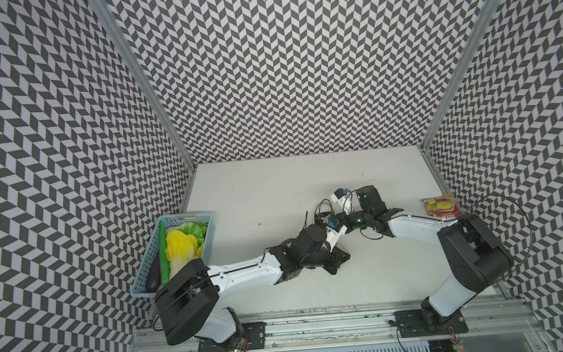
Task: Tie the shoes
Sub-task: Wrap the shoelace around the shoelace.
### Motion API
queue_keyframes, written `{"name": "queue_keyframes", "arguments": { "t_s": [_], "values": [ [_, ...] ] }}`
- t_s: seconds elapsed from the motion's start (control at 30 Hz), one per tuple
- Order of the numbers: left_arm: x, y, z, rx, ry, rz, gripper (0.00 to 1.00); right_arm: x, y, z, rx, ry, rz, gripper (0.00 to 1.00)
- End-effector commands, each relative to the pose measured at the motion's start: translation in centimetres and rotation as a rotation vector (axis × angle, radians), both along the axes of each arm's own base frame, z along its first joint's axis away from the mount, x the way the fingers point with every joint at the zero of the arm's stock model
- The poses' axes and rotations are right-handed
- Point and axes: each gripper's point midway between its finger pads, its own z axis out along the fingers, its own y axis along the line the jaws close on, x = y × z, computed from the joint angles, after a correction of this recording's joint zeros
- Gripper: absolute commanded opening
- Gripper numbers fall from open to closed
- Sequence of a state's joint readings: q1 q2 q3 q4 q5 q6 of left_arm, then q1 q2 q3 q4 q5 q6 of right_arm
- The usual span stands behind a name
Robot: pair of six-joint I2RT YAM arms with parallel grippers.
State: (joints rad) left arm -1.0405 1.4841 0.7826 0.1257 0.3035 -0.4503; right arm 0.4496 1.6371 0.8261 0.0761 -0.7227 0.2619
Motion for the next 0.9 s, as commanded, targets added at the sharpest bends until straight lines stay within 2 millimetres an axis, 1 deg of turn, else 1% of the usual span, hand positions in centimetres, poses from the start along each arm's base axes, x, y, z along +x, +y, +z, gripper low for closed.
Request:
{"name": "queue_keyframes", "arguments": {
  "t_s": [0.0,0.03,0.07,0.17,0.2,0.3,0.37,0.43,0.5,0.57,0.63,0.7,0.77,0.87],
  "values": [
    [0.3,-1.6,0.2,-0.005,-0.062,0.001,0.0,0.4,0.6,0.8,0.025,-0.054,0.02,0.0],
    [0.3,-1.8,-0.1,0.004,-0.067,0.007,0.02,0.4,0.6,0.8,0.024,-0.055,0.018,0.0],
    [0.3,-1.9,-0.4,0.008,-0.072,0.01,0.08,0.3,0.5,0.9,0.024,-0.056,0.019,0.0],
    [0.0,-2.1,-0.7,0.014,-0.079,0.01,0.46,0.2,0.5,1.0,0.025,-0.061,0.017,0.0],
    [-0.1,-2.0,-0.6,0.015,-0.084,0.012,0.56,0.1,0.4,1.0,0.024,-0.061,0.017,0.0],
    [-0.4,-1.5,-0.2,0.007,-0.101,0.015,0.73,0.1,0.3,1.0,0.02,-0.065,0.013,0.0],
    [-0.7,-0.9,0.2,0.0,-0.114,0.018,0.78,0.1,0.3,1.0,0.018,-0.067,0.013,0.0],
    [-0.9,0.0,1.0,-0.014,-0.128,0.028,0.8,0.1,0.3,1.2,0.021,-0.071,0.015,0.0],
    [-0.7,1.3,2.0,-0.016,-0.174,0.053,0.81,0.1,0.4,1.5,0.026,-0.077,0.016,0.0],
    [0.0,3.0,3.0,-0.029,-0.199,0.087,0.81,0.2,0.4,1.8,0.03,-0.079,0.021,0.0],
    [1.0,4.7,3.4,-0.043,-0.196,0.114,0.78,0.2,0.4,2.0,0.03,-0.082,0.02,0.0],
    [2.4,6.4,3.4,-0.053,-0.19,0.142,0.73,0.3,0.5,2.1,0.032,-0.083,0.023,0.0],
    [3.9,7.7,3.2,-0.06,-0.187,0.157,0.65,0.3,0.6,2.1,0.032,-0.083,0.025,0.0],
    [6.0,8.5,2.7,-0.067,-0.173,0.158,0.55,0.2,0.6,2.1,0.033,-0.078,0.032,0.0]
  ]
}}
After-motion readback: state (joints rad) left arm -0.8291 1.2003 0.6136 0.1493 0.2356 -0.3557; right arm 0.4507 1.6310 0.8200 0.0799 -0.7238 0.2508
